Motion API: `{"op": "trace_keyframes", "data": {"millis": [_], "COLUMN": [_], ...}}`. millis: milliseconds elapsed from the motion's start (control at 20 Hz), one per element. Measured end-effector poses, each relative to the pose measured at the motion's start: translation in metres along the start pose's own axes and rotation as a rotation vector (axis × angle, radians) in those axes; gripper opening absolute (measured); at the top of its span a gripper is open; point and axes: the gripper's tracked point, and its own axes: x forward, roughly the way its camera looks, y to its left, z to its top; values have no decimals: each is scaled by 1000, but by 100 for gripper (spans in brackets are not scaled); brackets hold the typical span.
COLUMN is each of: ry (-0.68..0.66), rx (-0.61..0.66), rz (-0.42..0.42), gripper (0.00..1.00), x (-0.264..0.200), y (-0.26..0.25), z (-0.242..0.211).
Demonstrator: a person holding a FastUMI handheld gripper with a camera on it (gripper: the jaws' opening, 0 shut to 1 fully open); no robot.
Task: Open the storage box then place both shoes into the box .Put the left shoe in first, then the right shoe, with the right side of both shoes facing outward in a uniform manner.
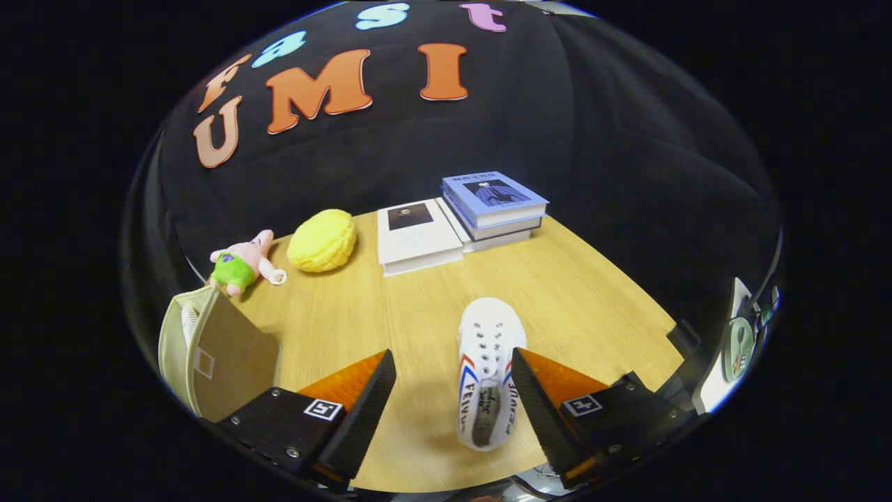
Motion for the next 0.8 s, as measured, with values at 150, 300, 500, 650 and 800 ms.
{"op": "trace_keyframes", "data": {"millis": [150, 300, 500, 650, 800], "ry": [30, 57, 106, 130, 158], "rx": [42, 84, 119, 124, 111], "rz": [-44, -87, -100, -91, -87], "gripper": [99, 99, 94, 86, 78], "x": [10, 24, 41, 51, 61], "y": [-31, -59, -70, -64, -58], "z": [-16, -34, -58, -67, -74]}}
